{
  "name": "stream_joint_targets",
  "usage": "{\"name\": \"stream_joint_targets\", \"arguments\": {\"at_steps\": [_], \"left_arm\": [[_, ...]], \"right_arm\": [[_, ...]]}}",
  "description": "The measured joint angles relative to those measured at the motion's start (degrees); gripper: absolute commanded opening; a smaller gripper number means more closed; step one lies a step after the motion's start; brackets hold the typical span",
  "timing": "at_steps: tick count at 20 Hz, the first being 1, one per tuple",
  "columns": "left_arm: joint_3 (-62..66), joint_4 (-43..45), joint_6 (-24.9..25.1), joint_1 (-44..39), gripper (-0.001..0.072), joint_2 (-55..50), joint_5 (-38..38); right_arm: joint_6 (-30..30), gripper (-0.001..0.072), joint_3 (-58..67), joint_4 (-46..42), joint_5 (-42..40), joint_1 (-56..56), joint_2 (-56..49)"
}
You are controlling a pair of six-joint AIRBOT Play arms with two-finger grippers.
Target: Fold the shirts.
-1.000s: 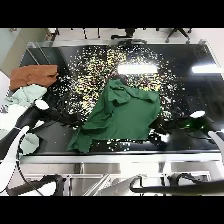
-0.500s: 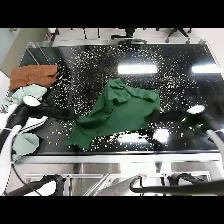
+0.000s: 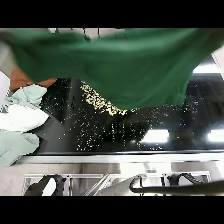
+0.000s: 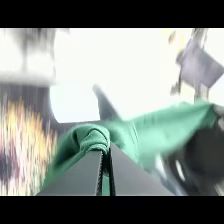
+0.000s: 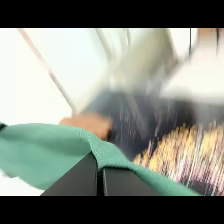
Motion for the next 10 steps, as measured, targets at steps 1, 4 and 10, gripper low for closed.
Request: {"name": "stream_joint_targets", "arguments": {"at_steps": [1,4,10], "left_arm": [[2.95,-0.70,-1.18,2.71,0.0011,1.70,0.98],[9.68,0.46,-5.42,11.65,0.0012,5.55,0.87],[4.68,9.51,-11.76,16.26,0.0011,7.41,-3.17]], "right_arm": [[0.81,0.0016,4.28,-0.11,-0.07,-0.22,0.17],[2.54,0.0016,11.13,-0.90,0.39,-0.55,0.59],[3.30,0.0016,6.99,-1.33,5.20,-0.35,-1.90]]}}
